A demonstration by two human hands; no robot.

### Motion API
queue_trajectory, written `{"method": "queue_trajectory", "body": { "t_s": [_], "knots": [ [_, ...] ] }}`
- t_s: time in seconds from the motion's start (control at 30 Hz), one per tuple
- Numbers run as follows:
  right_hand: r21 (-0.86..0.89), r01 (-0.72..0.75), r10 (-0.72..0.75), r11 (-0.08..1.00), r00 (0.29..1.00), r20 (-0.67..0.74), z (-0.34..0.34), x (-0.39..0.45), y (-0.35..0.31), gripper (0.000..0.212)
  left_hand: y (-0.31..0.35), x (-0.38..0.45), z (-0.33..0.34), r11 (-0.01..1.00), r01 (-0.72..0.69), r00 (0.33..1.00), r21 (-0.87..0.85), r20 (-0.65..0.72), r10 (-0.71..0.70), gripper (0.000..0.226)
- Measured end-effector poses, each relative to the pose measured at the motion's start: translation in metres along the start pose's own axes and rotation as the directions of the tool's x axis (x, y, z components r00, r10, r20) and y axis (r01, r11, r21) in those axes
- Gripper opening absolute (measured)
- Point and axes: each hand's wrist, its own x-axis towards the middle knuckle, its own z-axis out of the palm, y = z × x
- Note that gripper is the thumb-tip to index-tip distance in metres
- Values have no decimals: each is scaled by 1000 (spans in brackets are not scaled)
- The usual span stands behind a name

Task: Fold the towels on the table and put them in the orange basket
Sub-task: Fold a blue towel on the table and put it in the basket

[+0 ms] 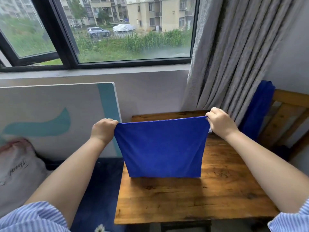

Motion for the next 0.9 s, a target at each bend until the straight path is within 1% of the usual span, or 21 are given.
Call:
{"method": "queue_trajectory", "body": {
  "t_s": [0.07,0.13,0.23,0.3,0.37,0.47,0.57,0.7,0.8,0.9],
  "knots": [
    [-23,-33,33,999,999,0,6,3,-2,21,-1,5,4,1000,5,1000,-2,7,-5,27],
    [-47,-98,99,994,995,5,12,10,-3,21,2,14,10,999,12,1000,-50,13,-12,26],
    [-29,-214,215,976,976,24,23,31,-2,20,7,37,17,967,86,996,-239,-9,-91,28],
    [26,-288,287,957,958,15,31,52,-1,20,11,57,20,924,134,986,-359,-41,-159,31],
    [104,-336,340,936,940,-14,37,77,2,21,16,79,19,879,172,972,-445,-66,-224,33],
    [226,-338,372,914,919,-128,40,106,6,22,19,109,12,837,179,954,-518,-117,-277,32],
    [242,-269,322,932,922,-215,45,125,13,21,14,132,12,838,176,941,-516,-162,-297,31],
    [219,-128,176,967,960,-217,63,117,21,13,4,126,33,854,189,949,-484,-134,-286,25],
    [176,13,15,984,987,-157,80,83,23,6,2,99,59,895,191,976,-404,-15,-216,21],
    [137,95,-91,986,995,-35,101,35,22,14,2,56,92,954,150,974,-260,202,-98,19]
  ]
}}
